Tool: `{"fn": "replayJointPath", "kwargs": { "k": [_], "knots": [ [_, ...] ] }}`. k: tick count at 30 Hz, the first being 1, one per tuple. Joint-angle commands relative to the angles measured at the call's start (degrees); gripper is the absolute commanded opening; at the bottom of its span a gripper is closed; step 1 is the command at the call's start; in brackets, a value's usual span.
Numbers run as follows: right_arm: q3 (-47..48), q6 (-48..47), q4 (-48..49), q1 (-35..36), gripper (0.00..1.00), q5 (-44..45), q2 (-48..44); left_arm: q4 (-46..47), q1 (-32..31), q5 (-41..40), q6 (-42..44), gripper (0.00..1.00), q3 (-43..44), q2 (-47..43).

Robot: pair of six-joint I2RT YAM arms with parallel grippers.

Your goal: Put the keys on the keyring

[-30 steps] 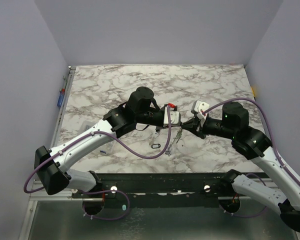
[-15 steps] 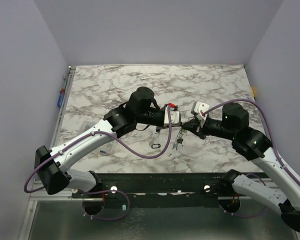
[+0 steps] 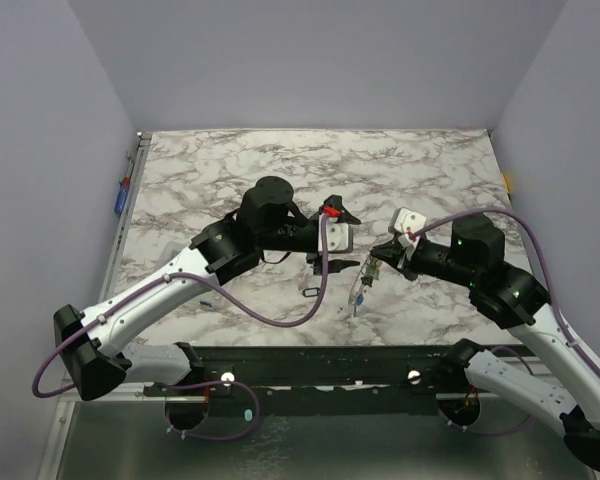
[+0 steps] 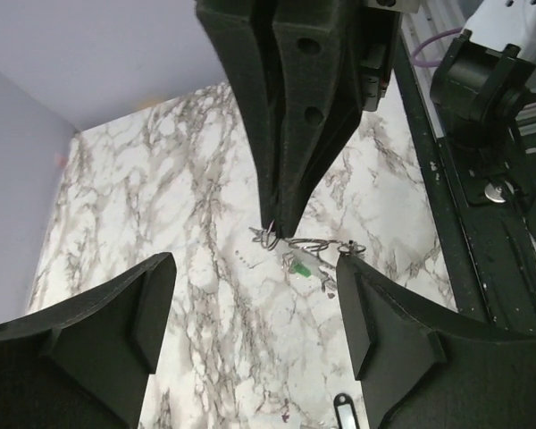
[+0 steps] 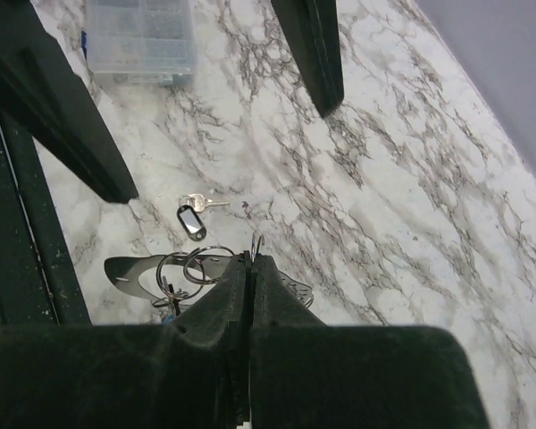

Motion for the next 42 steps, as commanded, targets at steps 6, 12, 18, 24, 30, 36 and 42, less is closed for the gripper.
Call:
{"fn": "replayJointPath", "kwargs": {
  "k": [6, 12, 18, 24, 30, 36, 42],
  "knots": [
    [-4.8, -6.0, 5.3, 0.1, 0.01, -1.2, -6.2, 1.9, -0.3, -11.1, -1.7, 0.82, -6.9, -8.2],
    [-7.3, -13.4, 9.3, 0.0, 0.01, -5.3, -10.6, 4.1, -0.3, -18.7, -9.3, 0.82, -13.3, -12.0],
    [-6.3, -18.4, 10.3, 0.0, 0.01, -8.7, -12.5, 9.4, -0.3, -27.2, -21.0, 0.82, -21.3, -15.5],
    [-7.9, -25.6, 12.8, 0.1, 0.01, -10.3, -16.0, 9.9, -0.1, -32.0, -29.6, 0.95, -25.3, -17.9],
    [-8.1, -29.0, 11.5, 0.0, 0.01, -9.4, -17.2, 8.0, 2.3, -28.8, -36.2, 0.98, -24.9, -15.7],
    [-8.1, -29.3, 9.5, 0.1, 0.01, -9.6, -17.8, 3.9, 4.4, -29.2, -42.1, 0.88, -22.4, -10.1],
    [-8.2, -27.9, 5.6, 0.1, 0.01, -7.4, -17.9, -3.4, 4.4, -34.1, -48.5, 0.79, -18.7, -4.5]
  ]
}}
